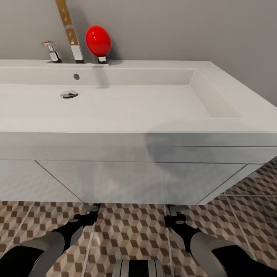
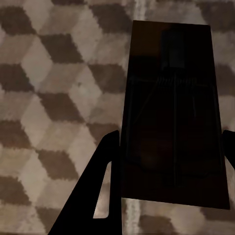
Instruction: Take the four mousetraps from the cabinet in the bathroom and place them on the bathroom floor. Make sure all four end up on the same floor surface, and ensure that at least two of them are either under or directly next to the same bathroom sink.
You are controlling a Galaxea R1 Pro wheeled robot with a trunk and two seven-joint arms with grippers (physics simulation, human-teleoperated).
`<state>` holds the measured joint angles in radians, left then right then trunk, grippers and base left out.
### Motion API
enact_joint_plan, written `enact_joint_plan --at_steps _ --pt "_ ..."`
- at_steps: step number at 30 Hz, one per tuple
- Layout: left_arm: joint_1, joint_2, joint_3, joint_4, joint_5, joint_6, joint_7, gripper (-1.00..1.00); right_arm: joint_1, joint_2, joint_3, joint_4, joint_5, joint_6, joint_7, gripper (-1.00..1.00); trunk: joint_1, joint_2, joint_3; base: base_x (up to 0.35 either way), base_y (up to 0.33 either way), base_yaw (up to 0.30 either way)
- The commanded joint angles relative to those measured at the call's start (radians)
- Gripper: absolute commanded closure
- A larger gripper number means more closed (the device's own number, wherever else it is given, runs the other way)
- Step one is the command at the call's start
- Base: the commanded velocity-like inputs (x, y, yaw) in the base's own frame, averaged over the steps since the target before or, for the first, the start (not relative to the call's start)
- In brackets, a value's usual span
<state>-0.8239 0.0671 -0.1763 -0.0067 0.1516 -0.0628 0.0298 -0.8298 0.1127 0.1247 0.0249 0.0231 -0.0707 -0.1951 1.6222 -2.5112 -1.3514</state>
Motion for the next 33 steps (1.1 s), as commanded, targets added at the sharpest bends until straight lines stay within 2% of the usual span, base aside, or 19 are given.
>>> enact_joint_plan --at_steps 1,12,33 --pt "0.0 0.0 -0.009 0.001 0.008 -0.003 0.002 1.0 0.0 0.0 0.006 0.003 0.0 -0.004 -0.003 1.0 0.0 0.0 -0.001 0.0 0.0 0.0" --pt "0.003 -0.002 -0.008 0.001 0.012 -0.006 0.0 1.0 0.027 0.001 0.006 0.003 0.0 -0.023 -0.003 1.0 0.0 0.0 -0.001 0.0 0.0 0.0" --pt "0.006 -0.001 -0.008 0.001 0.016 -0.008 0.0 1.0 0.031 -0.005 0.006 0.003 -0.001 -0.027 0.005 1.0 0.0 0.0 -0.001 0.0 0.0 0.0"
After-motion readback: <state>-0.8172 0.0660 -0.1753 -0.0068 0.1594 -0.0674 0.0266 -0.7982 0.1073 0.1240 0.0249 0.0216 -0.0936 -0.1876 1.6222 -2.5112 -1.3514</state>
